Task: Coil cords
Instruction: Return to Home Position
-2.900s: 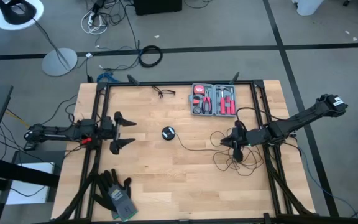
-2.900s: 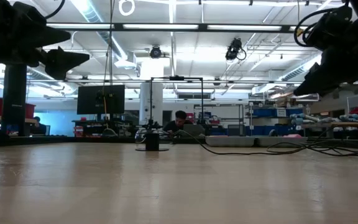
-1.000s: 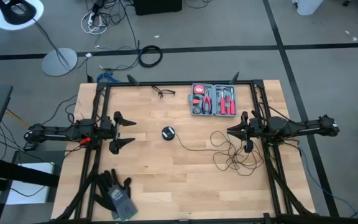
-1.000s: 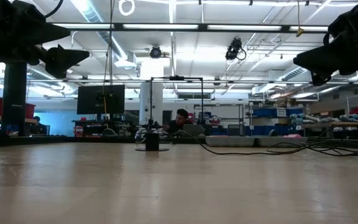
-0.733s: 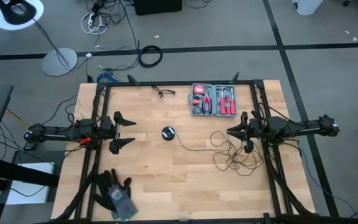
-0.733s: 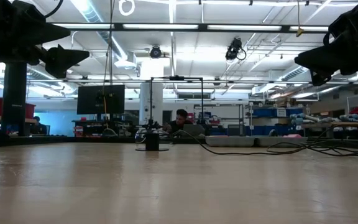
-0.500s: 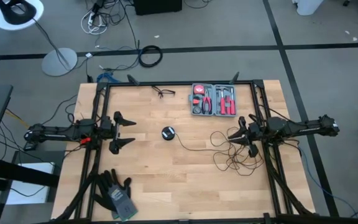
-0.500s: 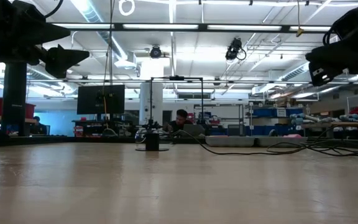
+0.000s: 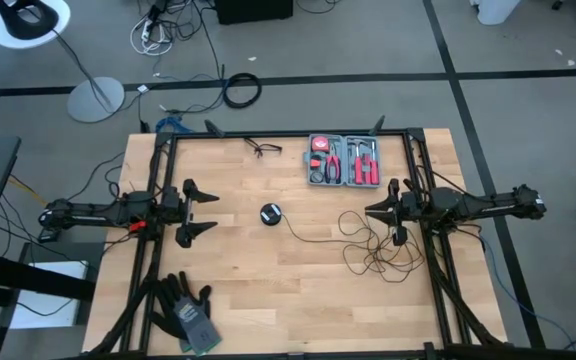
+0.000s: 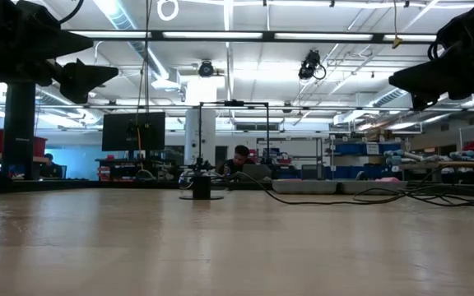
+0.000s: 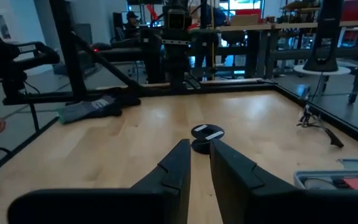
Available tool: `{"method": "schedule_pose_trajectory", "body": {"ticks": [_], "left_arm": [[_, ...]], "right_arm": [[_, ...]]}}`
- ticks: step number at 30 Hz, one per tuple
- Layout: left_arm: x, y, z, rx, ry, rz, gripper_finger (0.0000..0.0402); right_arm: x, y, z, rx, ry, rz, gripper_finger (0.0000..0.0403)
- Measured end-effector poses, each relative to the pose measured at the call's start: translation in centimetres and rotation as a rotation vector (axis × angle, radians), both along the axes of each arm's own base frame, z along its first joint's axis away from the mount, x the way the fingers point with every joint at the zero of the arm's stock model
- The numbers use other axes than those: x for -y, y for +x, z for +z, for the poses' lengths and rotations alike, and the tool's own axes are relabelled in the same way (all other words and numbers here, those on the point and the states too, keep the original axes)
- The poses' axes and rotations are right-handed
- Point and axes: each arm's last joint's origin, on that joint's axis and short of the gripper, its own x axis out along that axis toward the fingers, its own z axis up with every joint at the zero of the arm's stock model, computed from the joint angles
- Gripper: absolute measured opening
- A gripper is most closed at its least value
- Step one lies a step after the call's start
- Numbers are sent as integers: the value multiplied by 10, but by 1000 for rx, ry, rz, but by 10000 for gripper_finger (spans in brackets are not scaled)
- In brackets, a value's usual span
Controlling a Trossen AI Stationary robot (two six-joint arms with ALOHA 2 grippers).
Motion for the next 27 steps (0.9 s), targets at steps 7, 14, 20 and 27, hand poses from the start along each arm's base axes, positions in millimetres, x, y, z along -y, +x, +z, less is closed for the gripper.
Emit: {"method": "schedule_pose_trajectory", "body": {"ticks": [7, 14, 20, 27], "left_arm": [[0, 0, 0, 0, 0, 0, 367], [0, 0, 0, 0, 0, 0, 367], [0, 0, 0, 0, 0, 0, 367], [0, 0, 0, 0, 0, 0, 367]], "right_arm": [[0, 0, 0, 4, -12, 0, 61], [0, 0, 3, 27, -9, -4, 61], [0, 0, 2, 23, -10, -4, 61], [0, 4, -5, -62, -8, -1, 61]]}}
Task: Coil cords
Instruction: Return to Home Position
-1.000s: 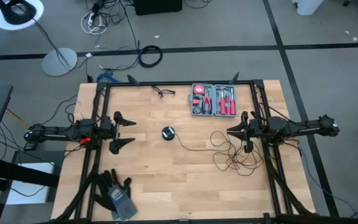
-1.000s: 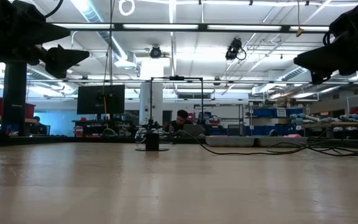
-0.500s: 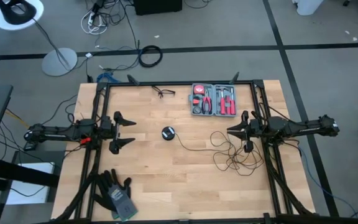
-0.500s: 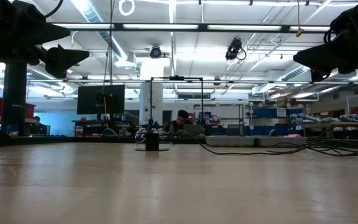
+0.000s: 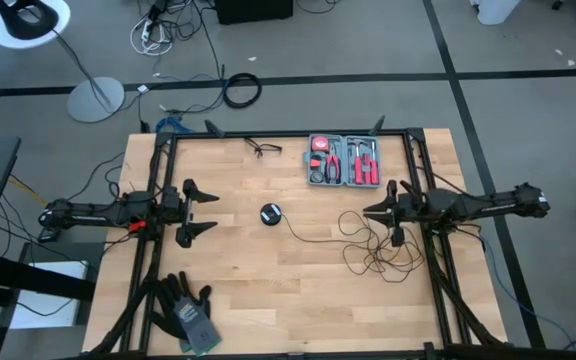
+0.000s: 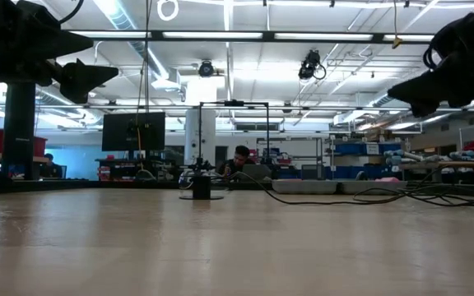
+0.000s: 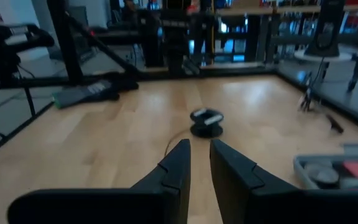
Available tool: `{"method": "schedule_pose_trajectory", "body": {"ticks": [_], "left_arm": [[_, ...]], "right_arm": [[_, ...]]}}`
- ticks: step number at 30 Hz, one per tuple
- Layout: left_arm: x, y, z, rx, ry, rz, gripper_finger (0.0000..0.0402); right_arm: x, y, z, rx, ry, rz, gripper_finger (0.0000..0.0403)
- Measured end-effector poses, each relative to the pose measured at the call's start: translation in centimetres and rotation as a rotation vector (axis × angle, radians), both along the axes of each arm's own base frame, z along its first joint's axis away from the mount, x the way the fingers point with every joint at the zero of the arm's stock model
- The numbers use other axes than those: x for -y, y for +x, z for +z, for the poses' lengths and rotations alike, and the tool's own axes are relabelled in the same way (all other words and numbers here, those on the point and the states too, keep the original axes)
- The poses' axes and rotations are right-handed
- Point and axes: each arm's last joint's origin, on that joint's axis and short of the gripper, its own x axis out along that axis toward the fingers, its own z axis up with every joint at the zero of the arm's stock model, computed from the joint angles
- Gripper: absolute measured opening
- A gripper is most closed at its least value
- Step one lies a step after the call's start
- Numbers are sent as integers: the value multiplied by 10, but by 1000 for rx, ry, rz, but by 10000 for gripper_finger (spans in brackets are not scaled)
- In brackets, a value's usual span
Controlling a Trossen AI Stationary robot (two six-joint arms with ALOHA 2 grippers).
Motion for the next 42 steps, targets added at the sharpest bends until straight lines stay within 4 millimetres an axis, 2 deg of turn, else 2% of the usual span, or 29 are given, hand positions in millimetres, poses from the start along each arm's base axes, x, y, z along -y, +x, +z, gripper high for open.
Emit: {"method": "schedule_pose_trajectory", "body": {"ticks": [8, 15, 42], "left_arm": [[0, 0, 0, 0, 0, 0, 367], [0, 0, 0, -1, 0, 0, 367], [0, 0, 0, -1, 0, -1, 367]], "right_arm": [[-1, 9, -17, -191, -3, -2, 61], [-1, 13, -26, -280, -12, -3, 62], [-1, 14, -25, -273, -12, -3, 61]]}}
